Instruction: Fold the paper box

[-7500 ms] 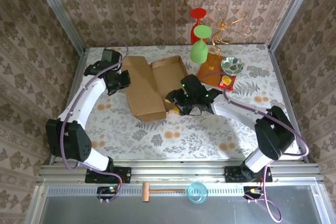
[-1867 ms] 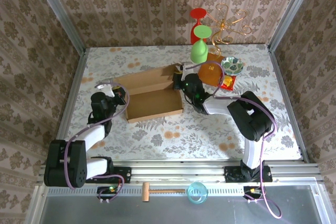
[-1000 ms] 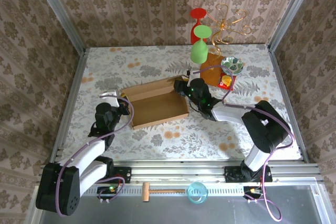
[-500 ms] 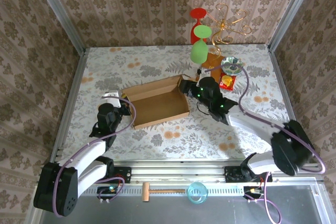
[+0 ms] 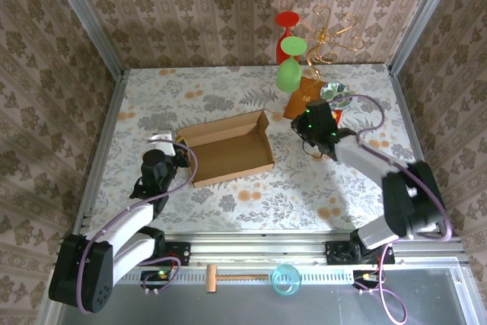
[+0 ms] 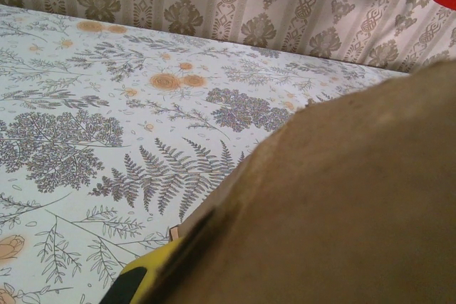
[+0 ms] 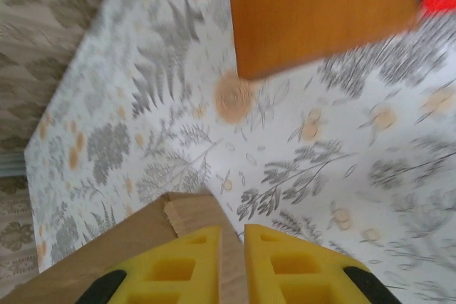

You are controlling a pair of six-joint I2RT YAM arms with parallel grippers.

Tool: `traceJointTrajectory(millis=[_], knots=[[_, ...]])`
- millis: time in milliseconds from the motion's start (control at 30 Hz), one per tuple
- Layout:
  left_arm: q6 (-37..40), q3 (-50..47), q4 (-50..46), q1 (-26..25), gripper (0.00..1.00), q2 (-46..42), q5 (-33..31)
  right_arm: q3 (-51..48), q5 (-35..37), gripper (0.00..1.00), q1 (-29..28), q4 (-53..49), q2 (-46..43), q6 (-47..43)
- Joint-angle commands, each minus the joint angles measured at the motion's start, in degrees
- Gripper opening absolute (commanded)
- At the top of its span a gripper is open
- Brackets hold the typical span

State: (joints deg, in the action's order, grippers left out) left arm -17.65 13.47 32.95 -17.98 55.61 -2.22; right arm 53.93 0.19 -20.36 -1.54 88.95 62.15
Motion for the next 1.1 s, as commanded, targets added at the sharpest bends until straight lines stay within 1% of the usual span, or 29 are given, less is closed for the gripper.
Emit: traceJointTrajectory(millis=[0, 133, 267, 400, 533, 633, 733, 900, 1067], knots=[[0.7, -0.5, -3.7, -0.4, 0.00, 1.4, 0.9, 6.1, -7.6, 0.16, -1.0, 1.7, 4.5, 5.4], [0.3, -0.7, -2.9, -0.5, 0.00, 1.7, 1.4, 8.5, -8.1, 0.16, -3.2, 2.7, 7.4, 7.2], [-0.3, -1.0, -2.7, -0.8, 0.00, 2.1, 1.9, 8.4, -9.7, 0.15, -4.7, 3.8, 8.8, 8.9], [-1.1, -1.4, -2.7, -1.8, 0.00, 1.9, 1.1, 8.1, -11.1, 0.13, -6.0, 3.8, 9.2, 9.6], [-1.8, -1.6, -3.4, -3.9, 0.00, 2.2, -0.1, 6.7, -13.2, 0.10, -6.4, 3.5, 8.8, 11.3], [-2.2, -2.1, -4.5, -5.7, 0.00, 1.8, -1.7, 5.3, -11.9, 0.10, -6.1, 0.0, 6.3, 9.5], [-2.5, -2.8, -5.3, -6.2, 0.00, 0.7, -3.3, 3.9, -9.6, 0.11, -5.0, -5.7, 1.9, 6.5], [-1.2, -3.0, -8.1, -6.9, 0.00, 0.1, -3.4, 1.3, -10.4, 0.13, -2.3, -9.6, -4.1, 4.4], [-1.2, -3.3, -9.9, -7.8, 0.00, -0.7, -4.6, 2.7, -9.3, 0.16, -2.0, -15.3, -9.7, 2.2]])
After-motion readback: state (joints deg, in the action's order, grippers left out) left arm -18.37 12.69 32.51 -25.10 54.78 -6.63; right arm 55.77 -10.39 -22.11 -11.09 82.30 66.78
